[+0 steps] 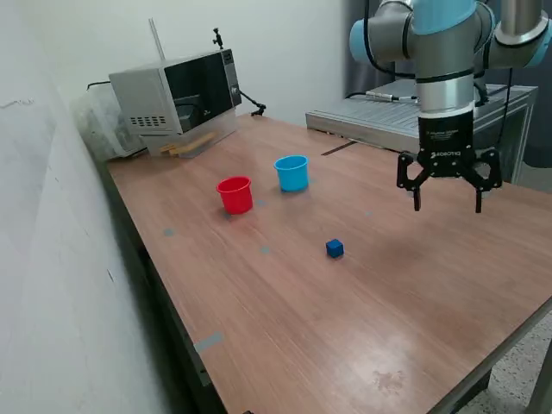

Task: Place red objects in the red bin, and blue objects in the blue bin.

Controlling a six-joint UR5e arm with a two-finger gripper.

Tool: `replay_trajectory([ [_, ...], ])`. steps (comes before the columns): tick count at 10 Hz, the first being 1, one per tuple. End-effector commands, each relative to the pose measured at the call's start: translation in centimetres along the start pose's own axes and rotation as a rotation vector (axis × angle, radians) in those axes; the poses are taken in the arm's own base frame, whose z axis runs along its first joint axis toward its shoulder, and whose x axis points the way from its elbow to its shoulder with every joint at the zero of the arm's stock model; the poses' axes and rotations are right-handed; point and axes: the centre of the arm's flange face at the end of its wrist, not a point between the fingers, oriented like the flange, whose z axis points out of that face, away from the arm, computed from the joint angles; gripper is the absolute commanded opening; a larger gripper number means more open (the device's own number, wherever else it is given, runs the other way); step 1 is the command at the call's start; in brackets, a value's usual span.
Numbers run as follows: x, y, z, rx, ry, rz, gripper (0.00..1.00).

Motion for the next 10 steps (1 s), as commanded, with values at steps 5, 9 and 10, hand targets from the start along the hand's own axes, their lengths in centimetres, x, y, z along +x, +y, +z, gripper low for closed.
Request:
replay_trajectory([
  [5,-10.6,2.8,2.8,-0.095,-0.166,0.659,1.0],
  [9,-13.2,4.6,4.8,-0.103,-0.168,0.671,1.0],
  [10,-13.3,4.5,5.8,-0.091,-0.17,0.67,1.0],
])
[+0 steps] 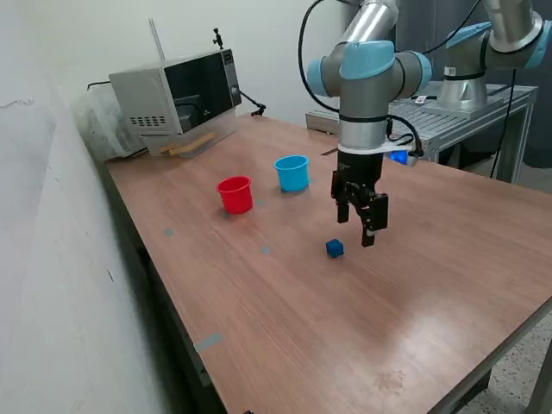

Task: Place red objects in the red bin, and blue objects in the blue bin.

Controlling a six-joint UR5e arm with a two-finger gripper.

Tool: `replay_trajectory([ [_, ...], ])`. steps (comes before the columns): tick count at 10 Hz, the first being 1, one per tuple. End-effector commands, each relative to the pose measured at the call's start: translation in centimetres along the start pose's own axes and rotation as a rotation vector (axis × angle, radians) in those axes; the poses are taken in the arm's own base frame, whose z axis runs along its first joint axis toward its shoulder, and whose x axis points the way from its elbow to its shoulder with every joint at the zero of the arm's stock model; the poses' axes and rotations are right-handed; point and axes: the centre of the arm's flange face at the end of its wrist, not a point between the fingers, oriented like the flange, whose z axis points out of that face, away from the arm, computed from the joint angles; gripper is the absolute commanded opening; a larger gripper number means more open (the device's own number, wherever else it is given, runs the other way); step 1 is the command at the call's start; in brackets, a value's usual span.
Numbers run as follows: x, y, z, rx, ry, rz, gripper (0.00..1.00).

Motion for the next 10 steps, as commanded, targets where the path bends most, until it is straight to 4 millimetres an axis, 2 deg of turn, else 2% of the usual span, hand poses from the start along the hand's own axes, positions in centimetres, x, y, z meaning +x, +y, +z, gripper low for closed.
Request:
replay_trajectory([
  [1,-0.6,0.8,2.8,0.014,-0.02,0.012,1.0],
  [3,-1.7,0.9,4.4,0.034,-0.029,-0.014,1.0],
  [6,-3.9,2.1,4.8,0.042,-0.036,-0.065,1.0],
  [10,-4.1,1.9,5.4,0.053,-0.035,-0.148,1.0],
])
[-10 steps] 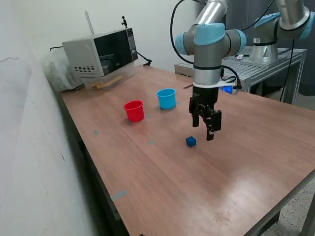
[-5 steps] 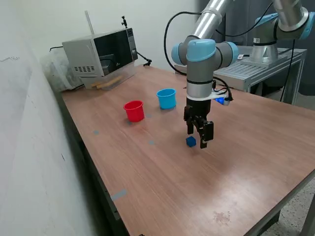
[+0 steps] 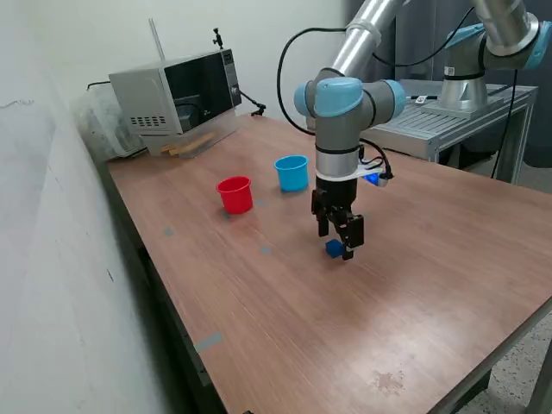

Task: Place red objects in the red bin, and blue objects in the blue bin.

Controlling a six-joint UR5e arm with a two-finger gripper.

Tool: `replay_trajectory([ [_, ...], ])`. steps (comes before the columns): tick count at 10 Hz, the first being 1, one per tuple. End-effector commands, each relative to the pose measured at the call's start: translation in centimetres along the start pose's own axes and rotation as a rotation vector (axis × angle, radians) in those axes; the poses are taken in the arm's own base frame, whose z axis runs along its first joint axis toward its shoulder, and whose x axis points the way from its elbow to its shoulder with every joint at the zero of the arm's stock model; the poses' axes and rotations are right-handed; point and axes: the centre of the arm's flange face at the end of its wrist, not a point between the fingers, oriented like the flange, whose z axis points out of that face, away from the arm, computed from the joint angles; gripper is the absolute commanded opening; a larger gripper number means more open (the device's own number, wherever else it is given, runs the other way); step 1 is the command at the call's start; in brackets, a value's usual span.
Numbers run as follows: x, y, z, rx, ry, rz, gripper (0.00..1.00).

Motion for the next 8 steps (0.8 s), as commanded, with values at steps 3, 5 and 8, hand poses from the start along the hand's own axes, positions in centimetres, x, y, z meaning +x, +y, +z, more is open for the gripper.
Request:
replay_trajectory([
  [3,-0.2,-0.2,0.5,0.009,-0.003,-0.075,0.0],
  [5,0.33,-0.4,0.4,0.007,-0.003,-0.084,0.0],
  [8,-0.37,-0.01,0.08,-0.016,-0.078,-0.11,0.0],
])
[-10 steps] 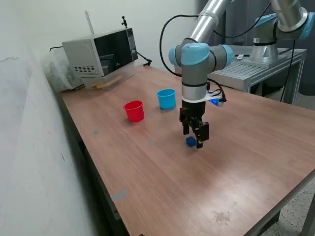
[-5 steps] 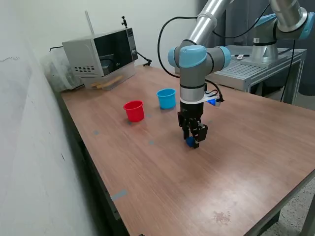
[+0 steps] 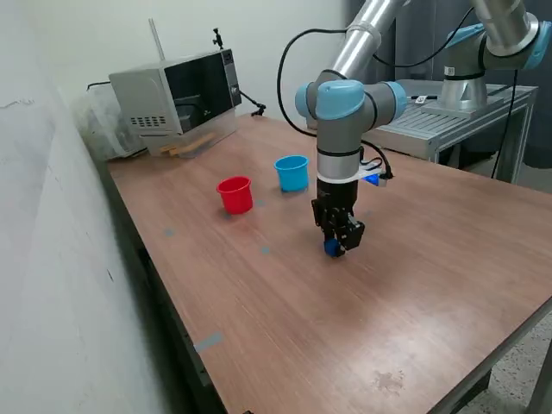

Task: Place red objects in the red bin, and blue objects in the blue bin.

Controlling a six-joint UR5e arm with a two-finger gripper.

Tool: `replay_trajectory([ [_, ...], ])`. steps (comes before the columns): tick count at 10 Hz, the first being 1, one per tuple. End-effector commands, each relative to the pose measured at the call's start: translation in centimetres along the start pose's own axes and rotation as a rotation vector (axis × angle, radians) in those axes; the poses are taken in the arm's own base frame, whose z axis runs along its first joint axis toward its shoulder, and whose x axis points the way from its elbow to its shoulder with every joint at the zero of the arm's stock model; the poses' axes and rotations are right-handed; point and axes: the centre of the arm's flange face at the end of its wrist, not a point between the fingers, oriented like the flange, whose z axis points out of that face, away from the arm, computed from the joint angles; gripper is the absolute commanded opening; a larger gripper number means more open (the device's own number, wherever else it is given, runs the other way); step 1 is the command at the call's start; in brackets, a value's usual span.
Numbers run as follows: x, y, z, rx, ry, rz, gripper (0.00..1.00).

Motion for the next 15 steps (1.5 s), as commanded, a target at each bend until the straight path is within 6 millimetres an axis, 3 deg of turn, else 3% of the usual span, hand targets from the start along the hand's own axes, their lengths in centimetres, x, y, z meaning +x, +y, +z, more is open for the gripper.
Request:
replay_trajectory([
  [1,-0.4,0.2,-0.3,-0.014,-0.056,-0.041,0.0],
  [5,-1.1,0.4,-2.8,-0.029,-0.058,-0.079,0.0],
  [7,-2.7,-0.5,-6.0,-0.042,-0.059,-0.104,0.0],
  [8,-5.2,-0.6,-9.3,-0.066,-0.066,-0.104,0.0],
  [11,-14.3,-1.7,-14.4,-0.06,-0.12,-0.064,0.0],
  [13,-21.4,-3.0,-14.0,-0.015,-0.132,-0.053,0.0],
  [15,-27.2,-5.1,-13.9,0.028,-0.138,-0.073,0.0],
])
